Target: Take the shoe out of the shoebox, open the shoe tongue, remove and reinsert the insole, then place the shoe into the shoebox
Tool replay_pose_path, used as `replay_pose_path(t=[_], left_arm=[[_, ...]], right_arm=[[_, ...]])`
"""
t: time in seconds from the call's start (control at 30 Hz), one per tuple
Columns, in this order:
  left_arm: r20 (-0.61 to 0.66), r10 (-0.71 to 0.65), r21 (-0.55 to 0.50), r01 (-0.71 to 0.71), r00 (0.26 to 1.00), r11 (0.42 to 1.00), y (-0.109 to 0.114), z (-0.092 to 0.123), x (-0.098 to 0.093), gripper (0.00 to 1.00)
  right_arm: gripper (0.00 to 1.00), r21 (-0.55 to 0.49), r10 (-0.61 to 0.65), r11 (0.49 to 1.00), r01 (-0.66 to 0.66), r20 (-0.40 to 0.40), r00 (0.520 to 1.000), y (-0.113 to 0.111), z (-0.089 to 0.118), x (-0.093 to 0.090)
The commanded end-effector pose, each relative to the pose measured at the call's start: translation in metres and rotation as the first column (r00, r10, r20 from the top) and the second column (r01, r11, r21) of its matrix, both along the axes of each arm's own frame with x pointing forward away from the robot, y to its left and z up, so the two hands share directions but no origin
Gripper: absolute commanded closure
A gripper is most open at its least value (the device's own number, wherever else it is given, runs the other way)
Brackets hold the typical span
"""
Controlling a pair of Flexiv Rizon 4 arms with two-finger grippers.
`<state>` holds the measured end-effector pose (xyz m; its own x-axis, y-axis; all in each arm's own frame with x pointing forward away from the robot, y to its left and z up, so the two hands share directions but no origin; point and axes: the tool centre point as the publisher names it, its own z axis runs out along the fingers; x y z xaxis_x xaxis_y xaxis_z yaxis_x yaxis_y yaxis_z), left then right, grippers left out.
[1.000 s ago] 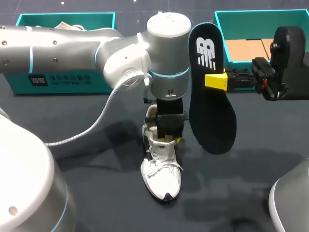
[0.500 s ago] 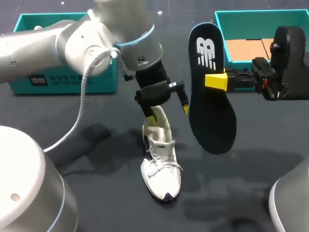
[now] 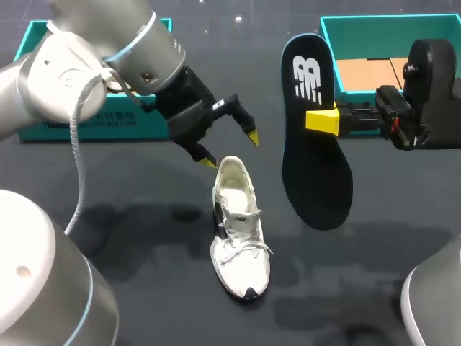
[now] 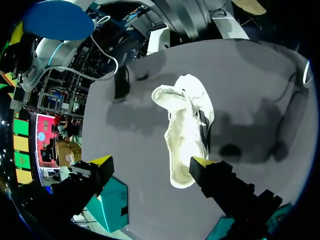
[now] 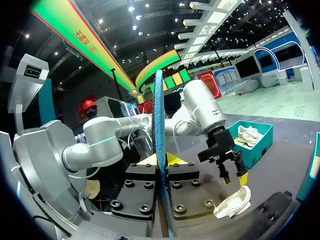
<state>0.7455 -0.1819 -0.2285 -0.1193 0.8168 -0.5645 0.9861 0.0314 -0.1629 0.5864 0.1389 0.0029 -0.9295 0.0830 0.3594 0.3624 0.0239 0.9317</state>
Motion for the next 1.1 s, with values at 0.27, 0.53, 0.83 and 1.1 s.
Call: replay_pose_path(t=[0.27,0.53,0.83,1.1], left_arm=[[0.19,0.08,-0.315,-0.017,0.979,0.949,0.005,0.035,-0.006,0.0],[0.253,0.14,-0.492,0.003,0.957,0.87,-0.008,0.071,-0.007,0.0],[0.25,0.153,-0.559,0.013,0.956,0.829,-0.01,0.084,-0.003,0.0],[0.263,0.166,-0.629,0.038,0.95,0.777,-0.002,0.092,0.004,0.0]], right_arm=[[1.0,-0.083,-0.237,0.968,0.237,0.016,0.971,0.001,-0.001,-0.009],[1.0,-0.083,-0.237,0.968,0.237,0.016,0.971,0.001,-0.001,-0.009],[1.0,-0.083,-0.237,0.968,0.237,0.016,0.971,0.001,-0.001,-0.009],[1.0,-0.083,-0.237,0.968,0.237,0.016,0.971,0.001,-0.001,-0.009]])
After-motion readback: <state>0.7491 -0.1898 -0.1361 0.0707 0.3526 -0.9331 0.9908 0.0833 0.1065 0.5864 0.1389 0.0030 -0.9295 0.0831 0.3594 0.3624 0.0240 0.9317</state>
